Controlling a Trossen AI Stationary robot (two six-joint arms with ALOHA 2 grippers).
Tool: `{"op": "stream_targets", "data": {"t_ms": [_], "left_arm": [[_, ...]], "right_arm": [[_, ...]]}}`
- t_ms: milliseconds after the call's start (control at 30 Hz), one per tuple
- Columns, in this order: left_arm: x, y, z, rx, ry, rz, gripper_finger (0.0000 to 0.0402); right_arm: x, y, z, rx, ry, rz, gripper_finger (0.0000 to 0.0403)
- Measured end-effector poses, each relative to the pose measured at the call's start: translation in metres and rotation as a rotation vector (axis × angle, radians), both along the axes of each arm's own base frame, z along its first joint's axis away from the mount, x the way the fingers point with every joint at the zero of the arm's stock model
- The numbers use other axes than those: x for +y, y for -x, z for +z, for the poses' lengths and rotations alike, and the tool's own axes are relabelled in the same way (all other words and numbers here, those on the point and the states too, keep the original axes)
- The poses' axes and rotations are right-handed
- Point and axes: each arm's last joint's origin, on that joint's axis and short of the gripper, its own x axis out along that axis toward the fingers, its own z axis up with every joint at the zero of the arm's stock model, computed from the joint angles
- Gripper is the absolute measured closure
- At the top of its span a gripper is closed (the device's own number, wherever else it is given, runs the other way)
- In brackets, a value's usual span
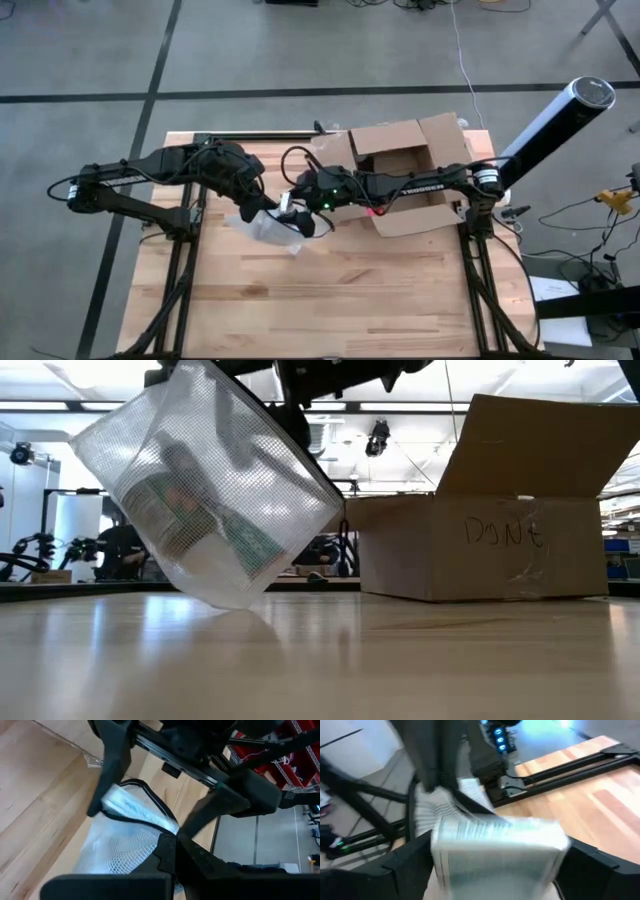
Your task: Unpack boxes
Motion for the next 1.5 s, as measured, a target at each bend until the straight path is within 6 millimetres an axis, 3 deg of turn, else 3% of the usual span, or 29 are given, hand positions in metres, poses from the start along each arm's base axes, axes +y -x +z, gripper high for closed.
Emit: {"op": "stream_targets", "data": {"t_ms": [267,433,600,833,1100,1300,1500], "left_arm": [[0.001,0.0,0.0,0.001,-0.003,0.01,0.0402],[0.002,0.0,0.0,0.002,-0.004,0.011,0.0402],[0.001,0.001,-0.001,0.01,0.0,0.014,0.0402],[0.001,0.001,-0.001,0.014,0.009,0.021,0.0402],[0.001,0.0,-0.001,0.017,0.016,0.026,0.0402],[0.002,0.0,-0.001,0.021,0.03,0.037,0.0402],[0.002,0.0,-0.001,0.022,0.035,0.042,0.0402]], "right_arm": [[-0.001,0.0,0.011,-0.005,-0.014,0.039,0.005],[-0.019,0.006,0.028,0.009,0.001,-0.004,0.0049],[-0.047,0.031,0.039,0.226,0.07,-0.115,0.005],[-0.072,0.087,0.043,0.526,0.137,-0.277,0.0082],[-0.073,0.148,0.011,0.615,0.041,-0.393,0.0124],[-0.077,0.193,-0.034,0.68,-0.096,-0.523,0.0142],[-0.098,0.205,-0.074,0.786,-0.231,-0.598,0.0144]]}}
